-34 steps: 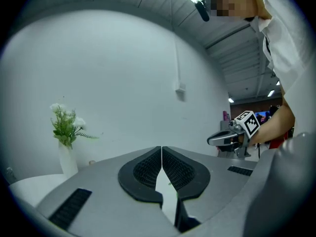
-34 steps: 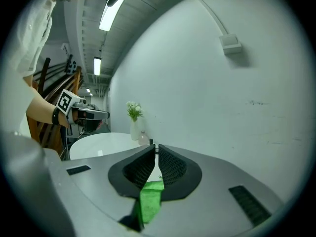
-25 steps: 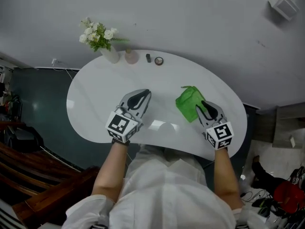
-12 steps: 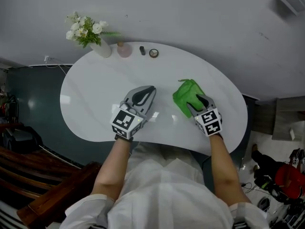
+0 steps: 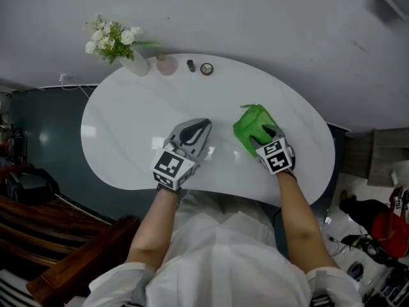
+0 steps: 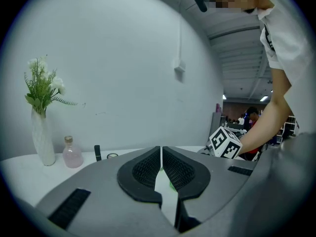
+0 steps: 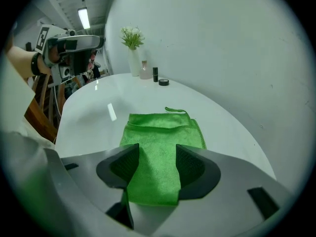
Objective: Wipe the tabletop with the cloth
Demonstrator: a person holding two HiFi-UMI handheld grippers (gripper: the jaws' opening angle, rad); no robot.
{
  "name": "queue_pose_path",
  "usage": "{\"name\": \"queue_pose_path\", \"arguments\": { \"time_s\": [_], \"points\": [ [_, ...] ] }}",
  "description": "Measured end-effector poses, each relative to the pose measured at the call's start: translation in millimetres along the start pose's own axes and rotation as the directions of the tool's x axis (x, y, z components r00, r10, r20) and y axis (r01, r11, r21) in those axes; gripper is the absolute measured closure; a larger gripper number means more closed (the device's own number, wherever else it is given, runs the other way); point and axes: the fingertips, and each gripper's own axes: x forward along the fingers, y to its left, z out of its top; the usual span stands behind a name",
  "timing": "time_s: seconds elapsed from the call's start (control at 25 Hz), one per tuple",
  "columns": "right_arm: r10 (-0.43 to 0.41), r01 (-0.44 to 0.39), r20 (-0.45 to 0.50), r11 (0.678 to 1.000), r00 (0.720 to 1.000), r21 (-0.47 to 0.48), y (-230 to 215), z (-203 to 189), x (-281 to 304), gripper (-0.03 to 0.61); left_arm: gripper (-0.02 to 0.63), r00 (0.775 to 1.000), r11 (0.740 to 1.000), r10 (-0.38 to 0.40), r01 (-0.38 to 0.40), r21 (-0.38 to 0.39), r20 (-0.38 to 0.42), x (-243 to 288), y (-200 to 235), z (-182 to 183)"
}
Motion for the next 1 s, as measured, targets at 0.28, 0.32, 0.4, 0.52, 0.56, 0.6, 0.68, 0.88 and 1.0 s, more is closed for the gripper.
{"name": "queue_pose_path", "arguments": {
  "time_s": [0.28,0.32,0.4,0.52,0.56,0.6,0.68,0.88,1.0],
  "points": [
    [0.016,-0.016,-0.022,1.000,1.000,0.018,0,-1,8,0.367,0.595,1.000,1.000,0.005,-0.005,-0.022,0.005,3,-4,0],
    [0.023,-0.023,-0.021,1.000,0.999,0.019,0,-1,8,0.371,0.595,1.000,1.000,0.001,-0.001,-0.024,0.009,5,-5,1],
    [0.032,-0.032,-0.019,0.999,0.999,0.018,0,-2,9,0.388,0.595,1.000,1.000,-0.011,0.012,-0.023,0.016,9,-9,3],
    [0.037,-0.037,-0.011,0.999,0.999,0.014,-1,-3,12,0.429,0.595,0.999,0.999,-0.024,0.025,-0.023,0.023,13,-13,7],
    [0.042,-0.042,-0.014,0.999,0.999,0.016,1,-2,11,0.447,0.595,0.999,0.999,-0.029,0.029,-0.022,0.022,13,-14,7],
    [0.048,-0.047,-0.018,0.999,0.999,0.016,3,-2,11,0.464,0.595,0.999,0.999,-0.033,0.034,-0.022,0.021,14,-15,7],
    [0.056,-0.056,-0.029,0.998,0.998,0.008,6,1,10,0.486,0.595,0.999,0.999,-0.039,0.039,-0.020,0.019,14,-15,7],
    [0.051,-0.052,-0.042,0.999,0.998,-0.005,10,1,10,0.505,0.595,0.999,0.999,-0.039,0.039,-0.031,0.017,12,-14,8],
    [0.035,-0.034,-0.041,0.999,0.999,0.013,10,2,11,0.505,0.595,0.999,0.999,-0.038,0.038,-0.037,0.022,12,-13,10]
  ]
}}
